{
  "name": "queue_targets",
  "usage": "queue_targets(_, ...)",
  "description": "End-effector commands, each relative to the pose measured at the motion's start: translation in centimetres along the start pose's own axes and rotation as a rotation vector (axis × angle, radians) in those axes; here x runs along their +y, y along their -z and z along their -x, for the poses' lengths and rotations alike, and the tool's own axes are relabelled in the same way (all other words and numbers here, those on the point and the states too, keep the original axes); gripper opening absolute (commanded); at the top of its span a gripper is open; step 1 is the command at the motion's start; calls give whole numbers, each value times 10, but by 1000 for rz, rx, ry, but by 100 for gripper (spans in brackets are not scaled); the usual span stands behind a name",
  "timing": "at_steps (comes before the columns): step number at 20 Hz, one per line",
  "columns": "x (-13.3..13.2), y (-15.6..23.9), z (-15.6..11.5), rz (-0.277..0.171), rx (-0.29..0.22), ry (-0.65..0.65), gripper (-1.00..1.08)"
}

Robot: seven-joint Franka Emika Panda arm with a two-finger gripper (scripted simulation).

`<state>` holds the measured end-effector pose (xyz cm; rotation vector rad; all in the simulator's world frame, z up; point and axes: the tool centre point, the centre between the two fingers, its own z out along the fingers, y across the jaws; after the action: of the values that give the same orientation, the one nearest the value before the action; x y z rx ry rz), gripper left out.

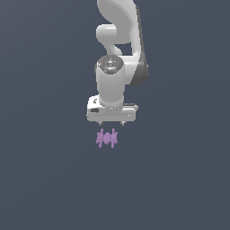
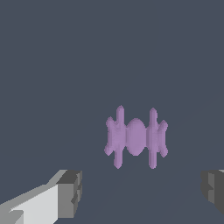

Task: Pick up the object and move it to a goal position.

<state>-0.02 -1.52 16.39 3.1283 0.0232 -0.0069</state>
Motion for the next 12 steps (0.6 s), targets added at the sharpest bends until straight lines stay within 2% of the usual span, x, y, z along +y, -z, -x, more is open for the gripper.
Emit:
queue_targets(1,-2,0,0,2,1,20,100)
queue_targets(12,-2,-2,0,4,0,51,100)
